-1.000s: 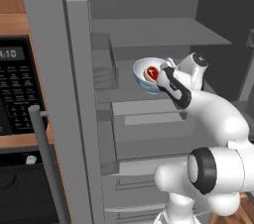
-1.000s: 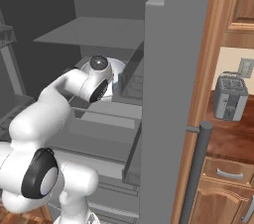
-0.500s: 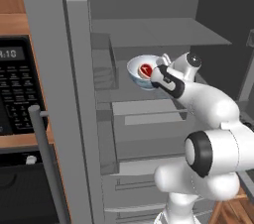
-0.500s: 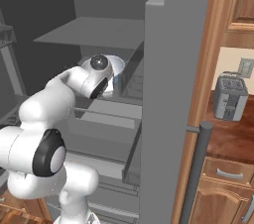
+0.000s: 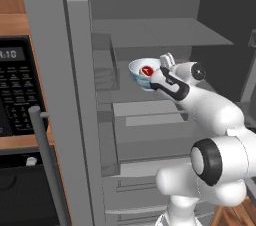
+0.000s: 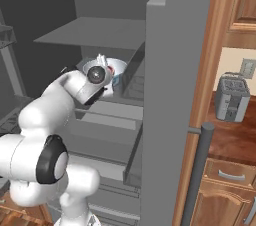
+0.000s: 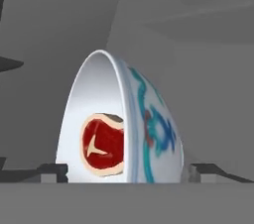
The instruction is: Place one of the steaks on the plate and the other in the bowl. Then place the bowl in the fridge.
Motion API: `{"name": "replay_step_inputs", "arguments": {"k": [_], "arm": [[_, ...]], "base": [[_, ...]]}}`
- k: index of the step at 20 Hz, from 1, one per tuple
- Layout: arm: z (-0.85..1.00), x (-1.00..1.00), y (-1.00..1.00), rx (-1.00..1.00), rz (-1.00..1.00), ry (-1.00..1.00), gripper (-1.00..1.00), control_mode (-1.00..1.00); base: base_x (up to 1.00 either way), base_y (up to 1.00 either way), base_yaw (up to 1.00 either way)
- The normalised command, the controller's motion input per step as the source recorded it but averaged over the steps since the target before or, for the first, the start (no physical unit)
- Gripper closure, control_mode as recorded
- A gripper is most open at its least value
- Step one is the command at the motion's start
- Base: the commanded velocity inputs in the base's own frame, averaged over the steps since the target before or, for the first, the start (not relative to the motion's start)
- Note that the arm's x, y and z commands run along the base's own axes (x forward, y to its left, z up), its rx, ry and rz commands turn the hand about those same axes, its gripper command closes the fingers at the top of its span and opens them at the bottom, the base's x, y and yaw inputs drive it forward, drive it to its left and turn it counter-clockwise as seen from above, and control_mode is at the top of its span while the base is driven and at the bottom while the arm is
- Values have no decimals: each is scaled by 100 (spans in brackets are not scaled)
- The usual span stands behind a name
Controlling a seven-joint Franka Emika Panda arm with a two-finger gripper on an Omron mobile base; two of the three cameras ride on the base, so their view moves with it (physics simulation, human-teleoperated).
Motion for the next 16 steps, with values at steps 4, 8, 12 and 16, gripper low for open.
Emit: {"name": "replay_step_inputs", "arguments": {"k": [4, 8, 12, 16], "arm": [[10, -79, -16, 10, 0, -15, -100, -100], [49, -99, -22, 15, 0, 0, -100, -100], [89, -85, 0, 3, 0, 19, -100, -100], [100, -71, 0, -3, 0, 53, -100, -100]], "base": [[0, 0, 0], [0, 0, 0], [0, 0, 0], [0, 0, 0]]}}
